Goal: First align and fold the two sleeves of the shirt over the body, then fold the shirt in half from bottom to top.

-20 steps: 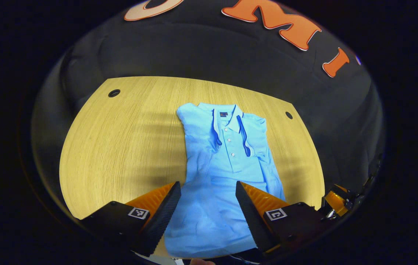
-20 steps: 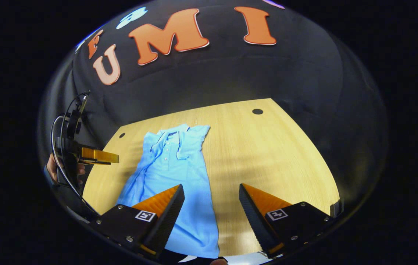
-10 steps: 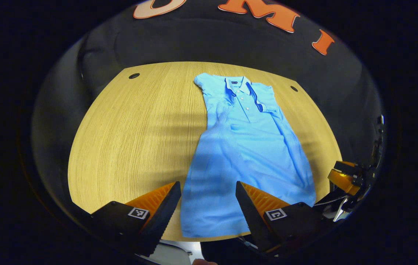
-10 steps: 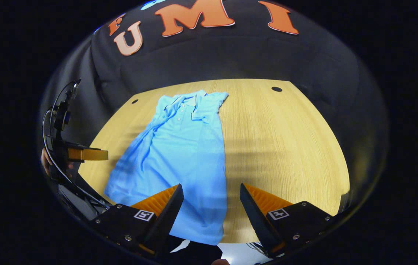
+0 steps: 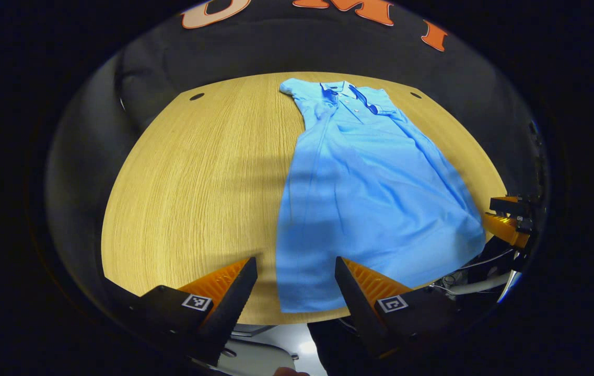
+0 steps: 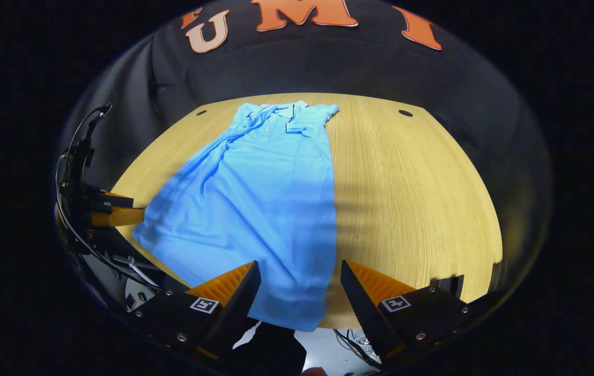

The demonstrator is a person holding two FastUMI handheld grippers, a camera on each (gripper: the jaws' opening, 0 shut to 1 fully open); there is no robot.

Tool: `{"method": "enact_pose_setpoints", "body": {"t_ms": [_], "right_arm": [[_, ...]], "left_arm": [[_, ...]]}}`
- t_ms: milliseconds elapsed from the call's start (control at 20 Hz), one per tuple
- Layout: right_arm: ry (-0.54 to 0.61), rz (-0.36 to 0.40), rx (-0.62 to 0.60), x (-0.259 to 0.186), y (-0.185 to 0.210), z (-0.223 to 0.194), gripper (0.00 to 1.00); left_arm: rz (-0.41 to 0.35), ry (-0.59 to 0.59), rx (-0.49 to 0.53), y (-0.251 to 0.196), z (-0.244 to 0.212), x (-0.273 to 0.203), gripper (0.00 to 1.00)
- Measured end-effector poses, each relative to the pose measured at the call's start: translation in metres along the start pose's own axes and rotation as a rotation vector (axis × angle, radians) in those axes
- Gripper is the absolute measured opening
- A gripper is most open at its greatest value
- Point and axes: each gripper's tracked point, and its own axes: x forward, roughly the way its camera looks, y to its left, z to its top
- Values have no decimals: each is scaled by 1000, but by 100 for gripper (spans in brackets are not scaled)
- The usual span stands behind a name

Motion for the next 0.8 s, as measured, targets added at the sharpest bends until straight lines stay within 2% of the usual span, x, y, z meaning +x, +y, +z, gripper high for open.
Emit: {"method": "enact_pose_setpoints", "body": {"t_ms": [50,150,350,650,800], "right_arm": [[10,-5,2,0,-1,-6,96],[16,-18,9,0,-6,-13,97],[0,-38,35,6,-9,-21,96],[34,-43,47,11,-4,-39,96],[32,-53,22,11,-4,-39,96]], "left_arm": [[5,4,1,2,-7,2,99],[23,-11,6,6,-13,6,100],[56,-126,31,10,-3,14,99],[17,-174,-14,3,-22,13,99],[3,-222,16,3,-19,12,100]]}}
